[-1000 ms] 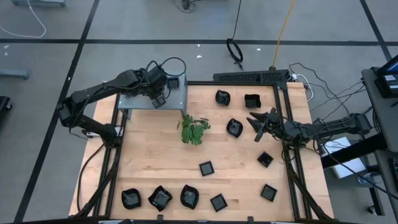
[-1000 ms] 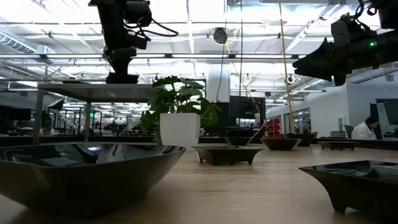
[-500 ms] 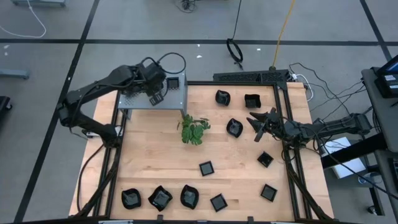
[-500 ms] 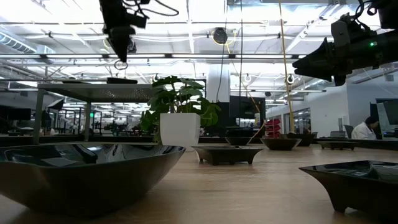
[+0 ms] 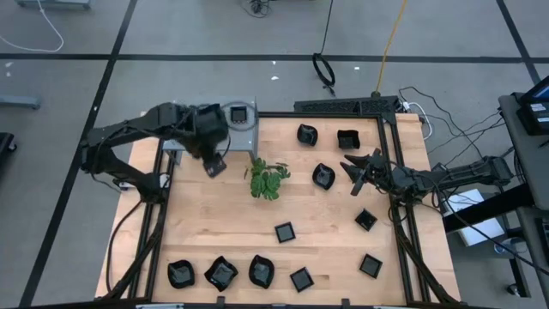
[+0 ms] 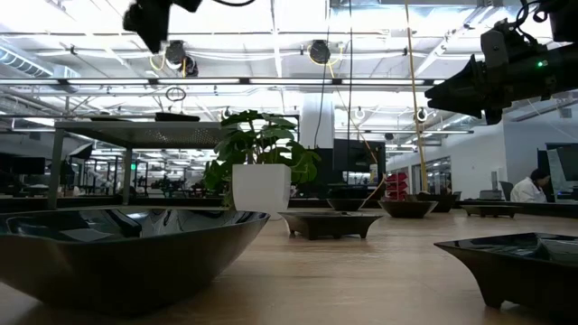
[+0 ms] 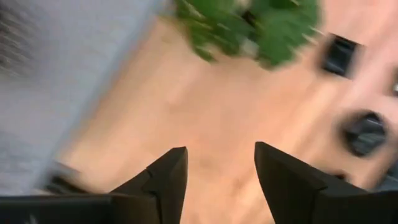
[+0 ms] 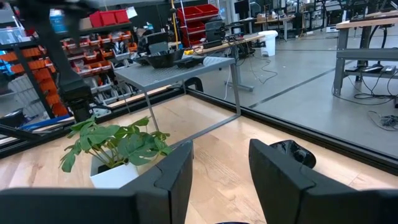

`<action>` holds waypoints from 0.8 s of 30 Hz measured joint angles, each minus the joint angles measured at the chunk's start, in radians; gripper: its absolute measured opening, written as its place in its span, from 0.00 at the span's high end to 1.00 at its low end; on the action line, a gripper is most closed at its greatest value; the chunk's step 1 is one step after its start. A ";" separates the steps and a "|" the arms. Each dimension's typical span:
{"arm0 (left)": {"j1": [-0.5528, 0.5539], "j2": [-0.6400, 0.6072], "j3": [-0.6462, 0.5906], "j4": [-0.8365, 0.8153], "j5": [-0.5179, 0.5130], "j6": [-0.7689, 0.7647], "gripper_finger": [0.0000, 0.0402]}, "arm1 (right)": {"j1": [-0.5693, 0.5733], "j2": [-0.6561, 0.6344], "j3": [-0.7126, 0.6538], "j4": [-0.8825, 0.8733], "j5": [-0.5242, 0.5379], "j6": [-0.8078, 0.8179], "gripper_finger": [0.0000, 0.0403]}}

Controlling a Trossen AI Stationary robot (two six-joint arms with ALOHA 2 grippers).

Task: Pick & Place Mini shaped plates
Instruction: Stack the distorted square plate on top of the distorted square plate on the shelf

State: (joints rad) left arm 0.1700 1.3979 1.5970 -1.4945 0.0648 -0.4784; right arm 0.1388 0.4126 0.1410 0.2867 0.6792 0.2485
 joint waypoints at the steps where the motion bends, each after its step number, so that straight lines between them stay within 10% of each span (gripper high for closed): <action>1: -0.038 0.000 0.000 0.004 0.021 -0.051 0.52 | 0.000 0.000 0.000 0.000 0.000 0.000 0.64; 12: -0.477 0.102 0.000 0.060 0.008 -0.692 0.53 | 0.000 0.000 0.000 0.000 0.000 0.000 0.64; 24: -0.657 0.402 -0.001 0.060 0.137 -0.774 0.54 | 0.000 0.000 0.000 0.000 0.000 0.000 0.64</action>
State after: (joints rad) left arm -0.4871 1.8001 1.5963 -1.4345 0.2021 -1.2528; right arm 0.1390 0.4126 0.1410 0.2864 0.6792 0.2485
